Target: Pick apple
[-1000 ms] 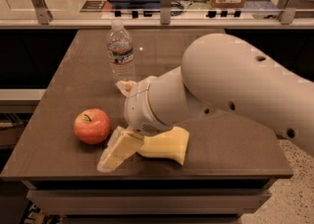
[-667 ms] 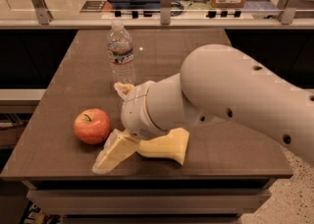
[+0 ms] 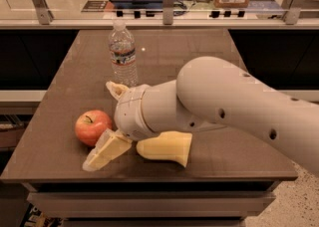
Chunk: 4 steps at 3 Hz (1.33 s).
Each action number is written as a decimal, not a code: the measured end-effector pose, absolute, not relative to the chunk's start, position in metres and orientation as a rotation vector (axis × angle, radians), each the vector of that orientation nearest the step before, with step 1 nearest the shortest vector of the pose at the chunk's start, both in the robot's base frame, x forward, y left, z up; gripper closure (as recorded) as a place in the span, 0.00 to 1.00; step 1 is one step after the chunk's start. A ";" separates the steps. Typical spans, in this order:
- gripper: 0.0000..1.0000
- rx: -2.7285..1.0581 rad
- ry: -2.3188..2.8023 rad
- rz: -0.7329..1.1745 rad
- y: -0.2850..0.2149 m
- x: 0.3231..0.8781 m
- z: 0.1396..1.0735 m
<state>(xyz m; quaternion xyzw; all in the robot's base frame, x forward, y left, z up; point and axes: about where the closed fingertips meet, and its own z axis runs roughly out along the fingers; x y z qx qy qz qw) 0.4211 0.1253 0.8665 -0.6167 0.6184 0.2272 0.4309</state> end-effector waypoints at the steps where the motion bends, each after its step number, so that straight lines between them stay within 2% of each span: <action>1: 0.00 -1.503 1.532 0.623 0.130 0.428 0.855; 2: 0.19 -1.488 1.534 0.667 0.133 0.431 0.845; 4: 0.64 -1.496 1.528 0.660 0.135 0.429 0.848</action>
Offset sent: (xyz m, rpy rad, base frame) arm 0.0175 0.0062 -0.0364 0.1067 0.0893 0.0144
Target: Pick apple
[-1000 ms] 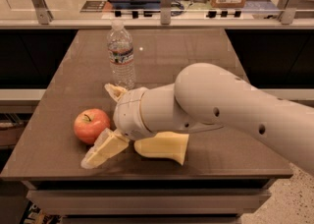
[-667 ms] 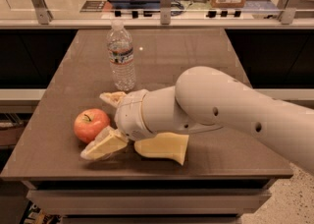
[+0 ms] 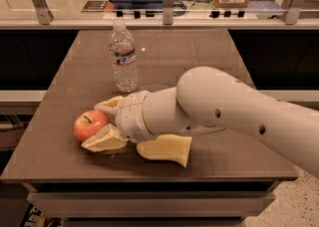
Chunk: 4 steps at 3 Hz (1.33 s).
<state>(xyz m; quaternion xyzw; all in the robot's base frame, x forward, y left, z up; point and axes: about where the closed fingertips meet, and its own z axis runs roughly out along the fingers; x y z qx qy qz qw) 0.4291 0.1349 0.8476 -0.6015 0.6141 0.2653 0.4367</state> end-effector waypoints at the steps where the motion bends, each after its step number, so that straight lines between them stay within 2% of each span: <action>1: 0.88 -1.500 1.524 0.657 0.136 0.428 0.849; 2: 1.00 -1.504 1.521 0.655 0.138 0.427 0.850; 4: 1.00 -1.503 1.474 0.675 0.135 0.428 0.862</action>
Offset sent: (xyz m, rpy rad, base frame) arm -0.0011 0.0012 0.0011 -0.0018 -0.0032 0.0024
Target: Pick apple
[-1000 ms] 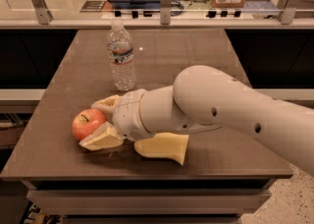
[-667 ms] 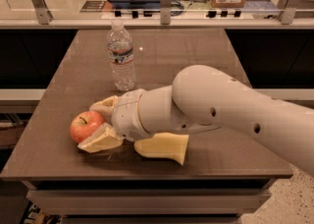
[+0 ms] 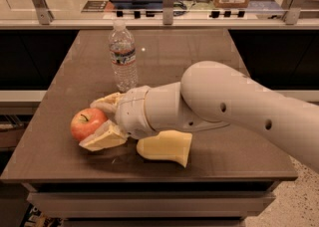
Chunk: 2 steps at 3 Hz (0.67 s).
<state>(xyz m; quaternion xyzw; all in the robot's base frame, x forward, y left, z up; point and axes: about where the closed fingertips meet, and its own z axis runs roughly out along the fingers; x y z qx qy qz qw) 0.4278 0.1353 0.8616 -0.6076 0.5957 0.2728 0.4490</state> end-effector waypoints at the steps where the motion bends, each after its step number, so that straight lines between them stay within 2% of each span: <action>1: 1.00 -1.494 1.386 0.697 0.130 0.434 0.886; 2: 1.00 -1.476 1.258 0.724 0.125 0.438 0.916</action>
Offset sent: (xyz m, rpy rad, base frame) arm 0.0176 -0.0248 0.0901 0.2563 -0.2051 0.1504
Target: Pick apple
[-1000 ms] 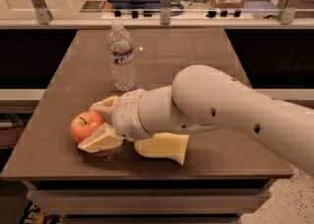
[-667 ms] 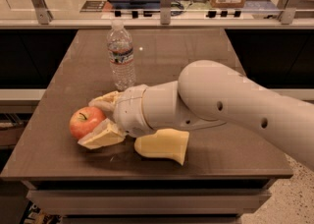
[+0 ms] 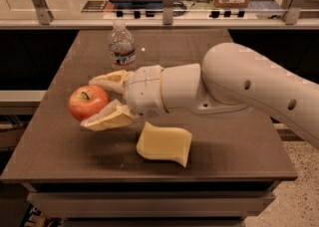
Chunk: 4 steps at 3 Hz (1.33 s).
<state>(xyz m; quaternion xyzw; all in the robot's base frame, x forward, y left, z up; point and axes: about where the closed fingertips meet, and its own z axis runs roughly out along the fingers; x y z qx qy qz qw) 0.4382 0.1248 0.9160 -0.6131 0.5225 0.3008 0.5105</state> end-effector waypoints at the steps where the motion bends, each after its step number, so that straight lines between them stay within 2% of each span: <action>1: 1.00 -1.504 1.135 0.718 0.135 0.433 0.946; 3: 1.00 -1.595 1.009 0.653 0.169 0.416 0.992; 4: 1.00 -1.595 1.009 0.653 0.169 0.416 0.992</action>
Offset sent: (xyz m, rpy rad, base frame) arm -0.0237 0.0507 0.0841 -0.0051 -0.2142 0.1380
